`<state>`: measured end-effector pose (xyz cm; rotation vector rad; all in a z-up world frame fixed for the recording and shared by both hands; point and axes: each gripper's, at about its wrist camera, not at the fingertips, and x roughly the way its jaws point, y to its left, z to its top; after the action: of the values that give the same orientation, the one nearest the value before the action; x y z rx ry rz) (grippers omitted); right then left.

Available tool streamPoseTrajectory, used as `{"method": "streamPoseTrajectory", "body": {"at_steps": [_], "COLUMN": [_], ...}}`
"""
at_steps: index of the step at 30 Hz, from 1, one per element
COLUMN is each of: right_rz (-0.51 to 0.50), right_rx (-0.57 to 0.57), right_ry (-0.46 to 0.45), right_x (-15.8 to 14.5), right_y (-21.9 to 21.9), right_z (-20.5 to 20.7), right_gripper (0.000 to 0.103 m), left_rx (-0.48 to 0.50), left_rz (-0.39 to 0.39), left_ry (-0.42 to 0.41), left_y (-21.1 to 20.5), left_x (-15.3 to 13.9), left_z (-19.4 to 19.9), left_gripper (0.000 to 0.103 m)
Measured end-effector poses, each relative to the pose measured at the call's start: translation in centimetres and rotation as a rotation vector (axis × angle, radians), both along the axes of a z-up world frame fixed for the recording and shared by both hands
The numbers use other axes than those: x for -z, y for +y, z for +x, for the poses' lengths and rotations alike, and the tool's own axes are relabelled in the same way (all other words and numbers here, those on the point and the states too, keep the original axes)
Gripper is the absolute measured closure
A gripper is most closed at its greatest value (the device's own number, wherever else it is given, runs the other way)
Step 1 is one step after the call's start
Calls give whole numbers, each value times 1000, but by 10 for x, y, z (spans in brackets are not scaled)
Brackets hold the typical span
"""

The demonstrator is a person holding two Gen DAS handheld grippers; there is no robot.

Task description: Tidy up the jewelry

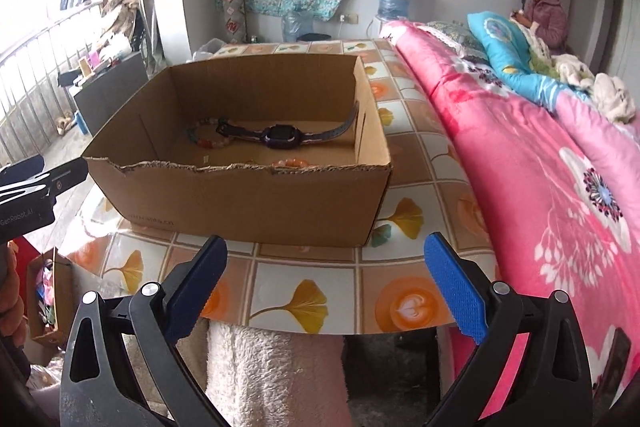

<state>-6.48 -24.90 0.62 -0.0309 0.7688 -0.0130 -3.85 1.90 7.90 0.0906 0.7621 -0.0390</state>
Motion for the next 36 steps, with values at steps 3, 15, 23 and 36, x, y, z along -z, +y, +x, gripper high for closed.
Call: {"method": "streamPoseTrajectory", "body": {"at_steps": [3, 15, 23, 36], "right_rz": [39, 168, 150, 129], "right_rx": [-11, 3, 16, 19], "right_ry": [45, 178, 192, 194], "right_x": [2, 7, 7, 8], "right_y": [3, 1, 1, 0], "right_z": [11, 52, 59, 60], "right_gripper": [8, 8, 8, 8], "left_rx": [41, 39, 4, 2], "left_rz": [56, -31, -40, -35], "left_ry": [33, 213, 234, 289], "left_y": [-14, -37, -37, -39], "left_x": [5, 23, 21, 29], "left_z": [6, 45, 51, 56], "left_gripper": [6, 6, 6, 6]}}
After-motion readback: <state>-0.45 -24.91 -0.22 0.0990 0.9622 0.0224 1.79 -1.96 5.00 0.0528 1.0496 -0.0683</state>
